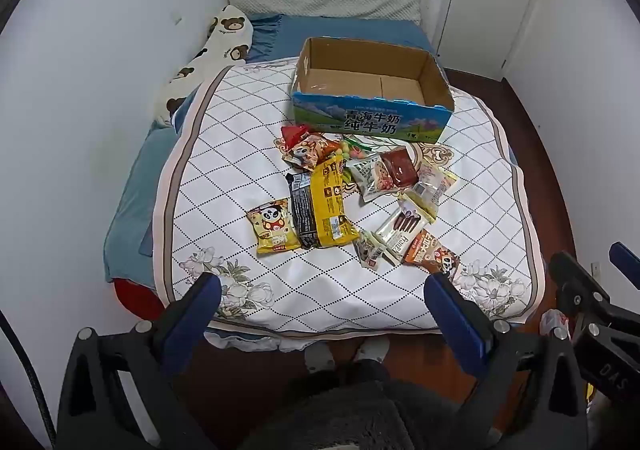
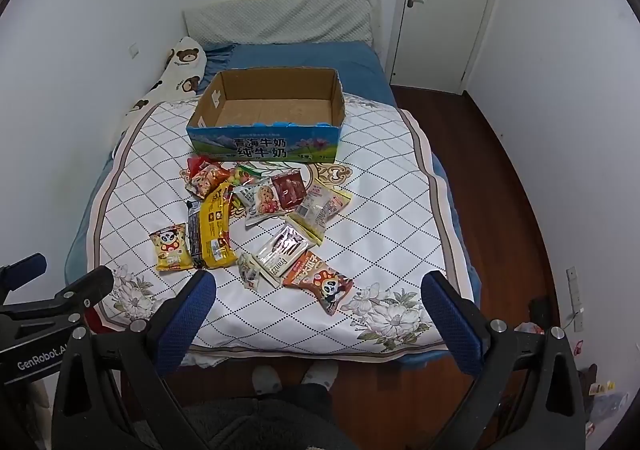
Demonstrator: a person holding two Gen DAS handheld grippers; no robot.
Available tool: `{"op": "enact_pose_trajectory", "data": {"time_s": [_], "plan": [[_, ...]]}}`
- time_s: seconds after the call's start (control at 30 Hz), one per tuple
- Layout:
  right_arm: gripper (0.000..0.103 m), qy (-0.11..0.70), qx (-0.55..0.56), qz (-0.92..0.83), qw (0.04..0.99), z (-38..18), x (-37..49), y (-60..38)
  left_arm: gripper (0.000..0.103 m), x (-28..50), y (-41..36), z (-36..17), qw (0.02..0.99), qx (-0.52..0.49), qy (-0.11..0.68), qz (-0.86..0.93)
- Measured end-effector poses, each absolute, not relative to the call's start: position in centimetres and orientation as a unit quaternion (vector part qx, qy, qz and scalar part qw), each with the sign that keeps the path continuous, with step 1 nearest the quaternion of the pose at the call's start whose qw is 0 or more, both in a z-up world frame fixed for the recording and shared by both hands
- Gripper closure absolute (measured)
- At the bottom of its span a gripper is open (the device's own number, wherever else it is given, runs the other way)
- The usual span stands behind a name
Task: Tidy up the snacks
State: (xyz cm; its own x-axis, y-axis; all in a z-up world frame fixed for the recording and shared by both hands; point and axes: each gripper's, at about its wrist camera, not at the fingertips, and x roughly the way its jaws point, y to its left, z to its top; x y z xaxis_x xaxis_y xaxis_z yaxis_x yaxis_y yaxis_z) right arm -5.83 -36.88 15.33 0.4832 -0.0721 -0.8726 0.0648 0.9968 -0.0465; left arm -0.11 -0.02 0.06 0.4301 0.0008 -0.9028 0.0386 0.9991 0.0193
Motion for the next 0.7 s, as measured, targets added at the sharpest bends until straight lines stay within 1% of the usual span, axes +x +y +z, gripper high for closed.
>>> {"op": "enact_pose_trajectory", "data": {"time_s": [0.7], "plan": [[0.000, 0.507, -0.002, -0.037, 0.861, 15.02, -6.01, -37.34, 0.000, 0.06, -0.13, 0.14, 0.844, 0.018, 0.535, -0.009]]}}
